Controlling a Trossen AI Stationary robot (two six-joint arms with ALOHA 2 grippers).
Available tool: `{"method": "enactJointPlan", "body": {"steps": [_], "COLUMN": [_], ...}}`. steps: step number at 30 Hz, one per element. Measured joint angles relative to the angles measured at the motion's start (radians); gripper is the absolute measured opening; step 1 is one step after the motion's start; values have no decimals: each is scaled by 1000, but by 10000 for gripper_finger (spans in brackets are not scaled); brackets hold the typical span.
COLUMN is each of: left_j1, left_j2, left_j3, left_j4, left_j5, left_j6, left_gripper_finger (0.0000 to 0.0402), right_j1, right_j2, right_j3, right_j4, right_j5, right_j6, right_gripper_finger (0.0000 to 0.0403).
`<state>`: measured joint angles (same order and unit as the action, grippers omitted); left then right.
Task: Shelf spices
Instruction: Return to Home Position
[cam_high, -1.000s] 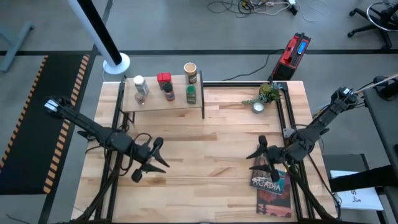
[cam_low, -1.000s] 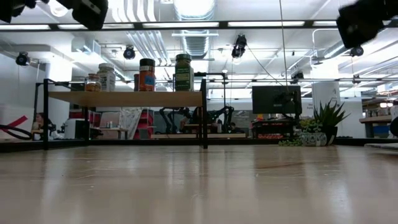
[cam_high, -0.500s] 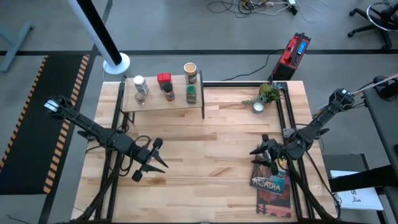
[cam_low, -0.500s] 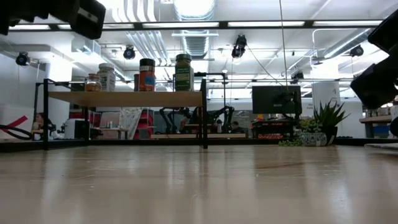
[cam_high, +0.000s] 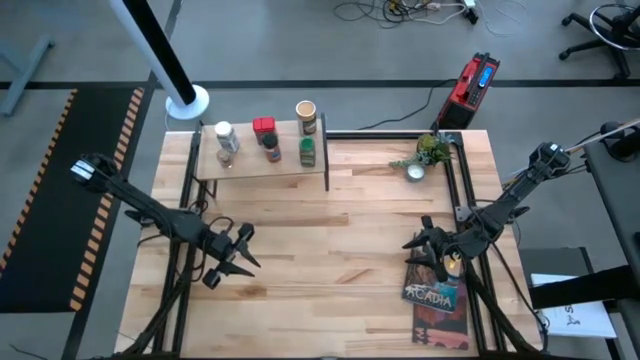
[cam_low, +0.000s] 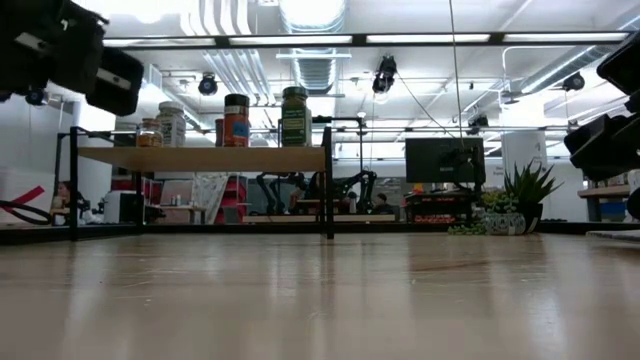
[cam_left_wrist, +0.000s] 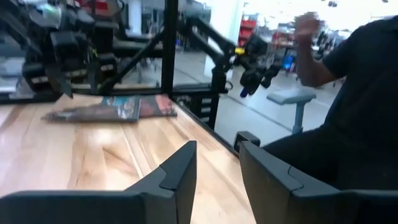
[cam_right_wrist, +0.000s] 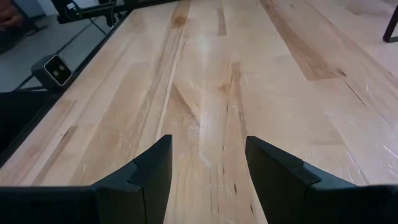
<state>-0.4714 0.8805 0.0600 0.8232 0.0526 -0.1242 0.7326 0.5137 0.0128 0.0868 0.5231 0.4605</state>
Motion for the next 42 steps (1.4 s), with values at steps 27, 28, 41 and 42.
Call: {"method": "enactJointPlan", "body": {"steps": [27,28,41,42], "left_j1": [0,1,1,1], "left_j2": [-61,-65,-106,-119], "left_j3": [-50,-50,-51,-51], "left_j4": [-286,-320,-670,-704], "left_j5": [-63,-67,-13,10], "left_j6": [34,34,33,30], "left_gripper_finger": [100,99,84,84], "right_j1": [0,0,0,0], "right_j2": [0,0,0,0], "right_j3": [-1,-1,-1,-1], "right_j4": [0,-1,-1,-1], "right_j5": [-2,-2,-2,-2], "right_j6": [0,0,0,0], "right_gripper_finger": [181,181,181,181]}}
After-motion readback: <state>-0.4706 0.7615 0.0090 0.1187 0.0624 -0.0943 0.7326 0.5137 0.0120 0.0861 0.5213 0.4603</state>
